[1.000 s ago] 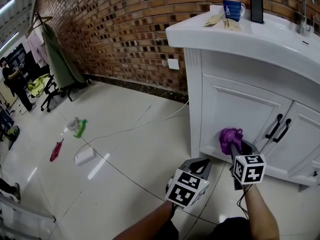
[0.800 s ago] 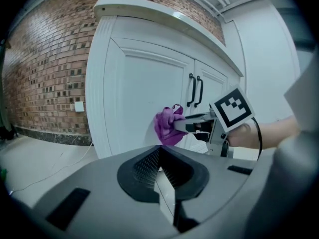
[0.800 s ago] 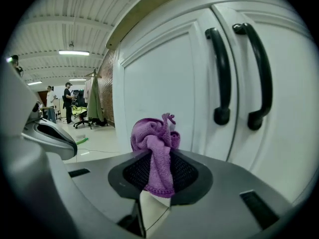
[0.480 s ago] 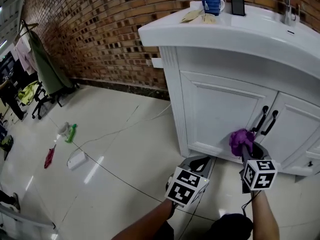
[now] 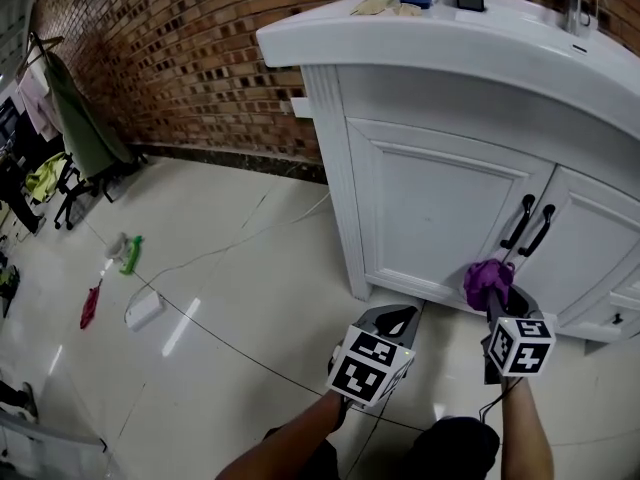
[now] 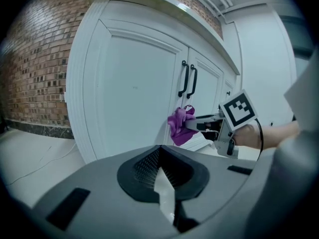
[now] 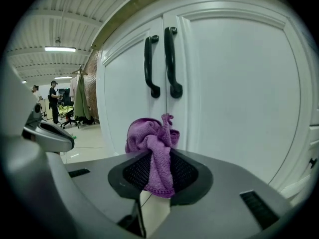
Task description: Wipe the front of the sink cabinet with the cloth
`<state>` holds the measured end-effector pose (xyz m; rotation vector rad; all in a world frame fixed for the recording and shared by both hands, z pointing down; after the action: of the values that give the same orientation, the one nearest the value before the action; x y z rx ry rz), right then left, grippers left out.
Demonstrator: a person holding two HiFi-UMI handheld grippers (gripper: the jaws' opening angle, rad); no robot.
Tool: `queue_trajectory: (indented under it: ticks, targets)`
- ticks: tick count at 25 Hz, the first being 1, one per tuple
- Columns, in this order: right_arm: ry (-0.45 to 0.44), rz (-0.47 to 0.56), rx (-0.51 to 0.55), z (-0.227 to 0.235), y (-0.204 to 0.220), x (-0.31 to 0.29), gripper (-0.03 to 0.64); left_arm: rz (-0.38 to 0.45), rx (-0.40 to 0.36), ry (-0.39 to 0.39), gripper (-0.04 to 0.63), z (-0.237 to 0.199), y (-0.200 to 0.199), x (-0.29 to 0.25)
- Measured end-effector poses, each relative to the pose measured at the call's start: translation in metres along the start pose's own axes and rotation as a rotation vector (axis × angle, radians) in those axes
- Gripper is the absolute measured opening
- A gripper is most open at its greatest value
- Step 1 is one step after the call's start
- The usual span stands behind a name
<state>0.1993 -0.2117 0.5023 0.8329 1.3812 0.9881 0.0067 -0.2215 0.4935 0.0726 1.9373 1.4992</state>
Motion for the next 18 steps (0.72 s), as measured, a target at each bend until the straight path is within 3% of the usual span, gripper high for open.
queue_trajectory:
  ticks: [6,18]
  targets:
    - [-0.052,-0.069,-0.010,-0.020,0.019,-0.023,0.100,-0.011,0.031,-0.025,0.005,-0.012,0.011,0.004]
    - [-0.177,-0.069,0.006,-0.090,-0.002,-0.067,0.098,-0.001,0.073,-0.120,0.005,-0.049,0.024,0.038]
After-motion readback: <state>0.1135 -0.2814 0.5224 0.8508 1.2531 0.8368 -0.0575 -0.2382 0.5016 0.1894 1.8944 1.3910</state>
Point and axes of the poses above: the fingertips, and each gripper's own axes: x backward along the fingers, z to its right, y out of its underside, the point moved 3 cm from there along x, backward along the fingers, and after that the axes turned 1 degree about -x, right-handed, at the moved point
